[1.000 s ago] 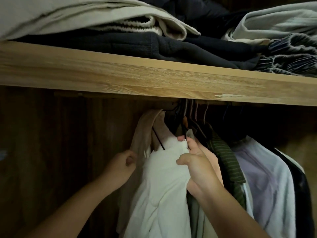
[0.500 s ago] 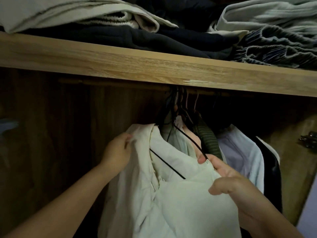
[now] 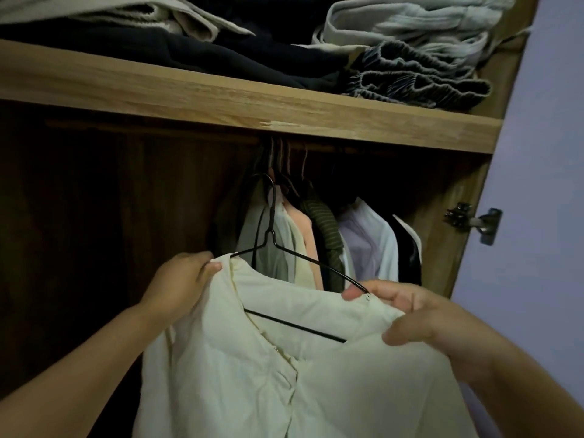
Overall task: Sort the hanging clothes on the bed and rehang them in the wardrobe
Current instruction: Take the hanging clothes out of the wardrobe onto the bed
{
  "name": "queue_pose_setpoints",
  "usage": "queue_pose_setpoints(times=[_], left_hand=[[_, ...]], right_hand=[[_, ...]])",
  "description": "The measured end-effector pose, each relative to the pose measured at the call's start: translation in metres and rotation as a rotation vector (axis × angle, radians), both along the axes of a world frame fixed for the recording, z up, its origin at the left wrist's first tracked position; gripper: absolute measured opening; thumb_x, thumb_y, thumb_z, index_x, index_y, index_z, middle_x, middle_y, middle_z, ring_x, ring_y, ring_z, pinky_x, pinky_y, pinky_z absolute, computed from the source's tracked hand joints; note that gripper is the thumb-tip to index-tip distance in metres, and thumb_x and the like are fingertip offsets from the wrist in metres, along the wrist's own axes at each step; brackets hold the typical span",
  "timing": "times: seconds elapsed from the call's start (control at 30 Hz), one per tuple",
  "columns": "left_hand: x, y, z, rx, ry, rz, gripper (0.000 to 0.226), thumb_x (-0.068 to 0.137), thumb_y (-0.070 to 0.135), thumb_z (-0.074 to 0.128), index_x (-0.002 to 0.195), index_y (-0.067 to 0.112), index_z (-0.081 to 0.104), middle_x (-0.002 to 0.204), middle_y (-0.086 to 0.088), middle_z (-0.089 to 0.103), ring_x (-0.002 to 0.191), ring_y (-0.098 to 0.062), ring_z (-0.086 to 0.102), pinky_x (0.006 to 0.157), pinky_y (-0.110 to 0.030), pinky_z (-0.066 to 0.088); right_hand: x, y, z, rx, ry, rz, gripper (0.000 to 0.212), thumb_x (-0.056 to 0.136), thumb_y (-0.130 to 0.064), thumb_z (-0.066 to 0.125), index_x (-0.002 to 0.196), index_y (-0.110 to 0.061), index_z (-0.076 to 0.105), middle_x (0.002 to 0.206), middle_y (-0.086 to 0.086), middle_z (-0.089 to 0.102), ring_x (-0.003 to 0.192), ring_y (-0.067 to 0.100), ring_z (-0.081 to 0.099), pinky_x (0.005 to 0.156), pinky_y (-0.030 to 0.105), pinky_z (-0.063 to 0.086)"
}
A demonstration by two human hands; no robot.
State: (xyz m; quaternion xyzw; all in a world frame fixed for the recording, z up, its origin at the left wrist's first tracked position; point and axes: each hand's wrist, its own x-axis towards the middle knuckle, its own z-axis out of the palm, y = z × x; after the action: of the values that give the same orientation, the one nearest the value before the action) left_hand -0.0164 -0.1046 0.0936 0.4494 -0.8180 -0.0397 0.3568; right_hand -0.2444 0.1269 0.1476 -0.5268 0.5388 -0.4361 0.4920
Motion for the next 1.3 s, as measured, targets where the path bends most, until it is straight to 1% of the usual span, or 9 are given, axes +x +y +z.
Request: queue_pose_setpoints(times=[0.13,0.2,0.27,0.33,0.43,0.8,1.0,1.17,1.3], left_hand=[[0.008,0.023,-0.009,-0.093,0.093,-0.035,0.031,0.096,0.028,0.044,0.070,0.014,0.050,0.061,-0.001,0.050,0.061,-0.018,0.049,0.054,-0.031,0.032],[0.015,0.038,-0.011,-0.120,0.133,-0.079,0.032,0.095,0.027,0.045,0.068,0.011,0.051,0.057,-0.002,0.049,0.056,-0.019,0.048,0.051,-0.030,0.030],[0.022,0.055,-0.012,-0.143,0.172,-0.128,0.034,0.094,0.026,0.048,0.063,0.013,0.048,0.052,-0.001,0.047,0.052,-0.021,0.048,0.049,-0.030,0.027],[0.029,0.073,-0.012,-0.160,0.197,-0.163,0.037,0.094,0.026,0.050,0.058,0.020,0.040,0.049,0.002,0.043,0.050,-0.022,0.045,0.053,-0.031,0.024],[0.036,0.096,-0.012,-0.163,0.215,-0.247,0.033,0.093,0.029,0.049,0.062,0.020,0.045,0.050,0.006,0.041,0.053,-0.022,0.045,0.057,-0.030,0.027],[0.029,0.205,-0.006,-0.135,0.264,-0.560,0.043,0.090,0.038,0.048,0.059,0.009,0.051,0.049,-0.003,0.047,0.055,-0.028,0.045,0.053,-0.035,0.031],[0.015,0.287,-0.015,-0.078,0.260,-0.711,0.031,0.090,0.023,0.056,0.062,0.009,0.055,0.052,-0.007,0.050,0.055,-0.026,0.041,0.052,-0.034,0.027],[0.011,0.372,-0.029,-0.044,0.275,-0.896,0.035,0.092,0.027,0.056,0.067,0.004,0.058,0.055,-0.009,0.054,0.058,-0.028,0.045,0.054,-0.036,0.029],[0.016,0.444,-0.035,-0.030,0.275,-1.031,0.049,0.083,0.043,0.042,0.067,0.001,0.060,0.059,-0.017,0.059,0.061,-0.036,0.053,0.059,-0.039,0.039]], right_hand=[[0.013,0.033,0.000,-0.039,0.300,-0.161,0.058,0.086,0.010,0.053,0.123,-0.034,0.057,0.109,0.000,0.071,0.101,0.024,0.067,0.091,0.036,0.052],[0.026,0.051,-0.005,-0.074,0.585,-0.329,0.041,0.088,-0.003,0.059,0.115,-0.034,0.061,0.098,-0.010,0.072,0.089,0.008,0.067,0.083,0.021,0.051],[0.042,0.070,-0.013,-0.138,0.731,-0.497,0.020,0.086,-0.009,0.064,0.087,-0.028,0.068,0.074,-0.015,0.068,0.065,-0.002,0.060,0.062,0.008,0.043],[0.058,0.090,-0.023,-0.200,0.761,-0.647,0.025,0.083,-0.007,0.066,0.068,-0.026,0.065,0.054,-0.018,0.059,0.052,-0.003,0.052,0.052,0.008,0.038],[0.080,0.122,-0.037,-0.239,0.765,-0.829,0.030,0.080,-0.005,0.067,0.061,-0.027,0.062,0.044,-0.018,0.052,0.049,-0.003,0.048,0.051,0.010,0.037],[0.143,0.270,-0.049,-0.172,0.911,-1.112,0.035,0.080,-0.006,0.066,0.064,-0.036,0.057,0.056,-0.019,0.055,0.060,0.005,0.046,0.057,0.017,0.034],[0.186,0.368,-0.051,-0.108,0.958,-1.232,0.022,0.078,-0.005,0.070,0.073,-0.026,0.064,0.070,0.004,0.066,0.071,0.022,0.057,0.066,0.029,0.043],[0.232,0.460,-0.060,-0.008,0.983,-1.368,0.033,0.079,-0.007,0.068,0.069,-0.037,0.057,0.070,-0.010,0.063,0.067,0.008,0.054,0.059,0.017,0.038],[0.277,0.531,-0.065,0.095,0.981,-1.496,0.019,0.080,-0.007,0.069,0.076,-0.024,0.064,0.066,-0.003,0.064,0.067,0.013,0.055,0.063,0.027,0.041]])
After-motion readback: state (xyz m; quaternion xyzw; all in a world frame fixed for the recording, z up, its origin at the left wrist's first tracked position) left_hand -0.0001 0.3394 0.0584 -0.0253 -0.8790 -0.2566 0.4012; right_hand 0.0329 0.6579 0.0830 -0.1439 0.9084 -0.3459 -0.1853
